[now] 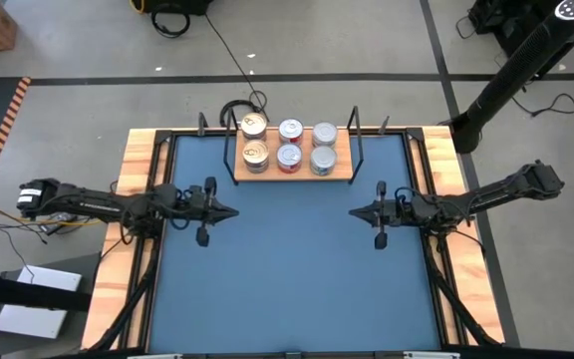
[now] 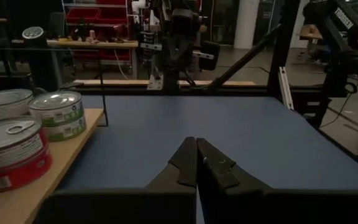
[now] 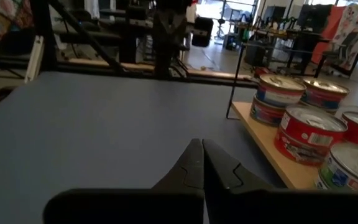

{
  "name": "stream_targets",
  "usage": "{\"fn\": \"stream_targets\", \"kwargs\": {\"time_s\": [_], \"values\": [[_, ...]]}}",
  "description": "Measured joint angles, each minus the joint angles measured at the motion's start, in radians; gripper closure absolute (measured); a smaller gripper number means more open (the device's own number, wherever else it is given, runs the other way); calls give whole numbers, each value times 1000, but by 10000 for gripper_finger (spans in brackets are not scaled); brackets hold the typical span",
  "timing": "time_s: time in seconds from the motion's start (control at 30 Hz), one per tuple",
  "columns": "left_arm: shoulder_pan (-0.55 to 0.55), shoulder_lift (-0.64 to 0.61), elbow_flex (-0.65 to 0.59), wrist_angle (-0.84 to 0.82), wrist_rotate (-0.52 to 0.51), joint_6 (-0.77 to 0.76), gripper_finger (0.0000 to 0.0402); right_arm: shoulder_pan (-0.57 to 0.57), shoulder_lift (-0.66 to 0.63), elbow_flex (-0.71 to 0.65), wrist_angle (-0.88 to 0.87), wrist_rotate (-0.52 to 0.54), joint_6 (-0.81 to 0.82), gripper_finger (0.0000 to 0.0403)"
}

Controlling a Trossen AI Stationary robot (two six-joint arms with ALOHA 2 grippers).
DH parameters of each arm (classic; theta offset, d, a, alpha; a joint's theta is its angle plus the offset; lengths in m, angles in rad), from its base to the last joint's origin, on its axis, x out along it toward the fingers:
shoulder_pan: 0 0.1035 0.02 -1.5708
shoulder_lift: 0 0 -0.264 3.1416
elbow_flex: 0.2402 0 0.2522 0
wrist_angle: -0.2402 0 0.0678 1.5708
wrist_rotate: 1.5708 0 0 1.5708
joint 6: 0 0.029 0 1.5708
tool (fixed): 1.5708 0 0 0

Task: Stack canned seafood by type on shelf
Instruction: Return to Home Position

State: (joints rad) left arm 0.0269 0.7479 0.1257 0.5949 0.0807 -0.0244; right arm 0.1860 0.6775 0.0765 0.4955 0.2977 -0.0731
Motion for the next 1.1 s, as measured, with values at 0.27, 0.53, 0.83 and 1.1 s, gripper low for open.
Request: {"fn": "stream_targets", "kwargs": {"time_s": [0.27,0.53,0.83,1.1], "values": [[0,-90,0,-81,-64,23,400,0,-112,0,-142,29,9,402],[0,-98,-109,72,-132,17,400,5,-202,-33,-212,-19,51,402],[0,-173,-115,9,-135,3,400,30,-330,-69,-268,-22,56,403],[0,-374,-115,-210,-191,37,400,57,-474,-69,-390,12,65,403]]}}
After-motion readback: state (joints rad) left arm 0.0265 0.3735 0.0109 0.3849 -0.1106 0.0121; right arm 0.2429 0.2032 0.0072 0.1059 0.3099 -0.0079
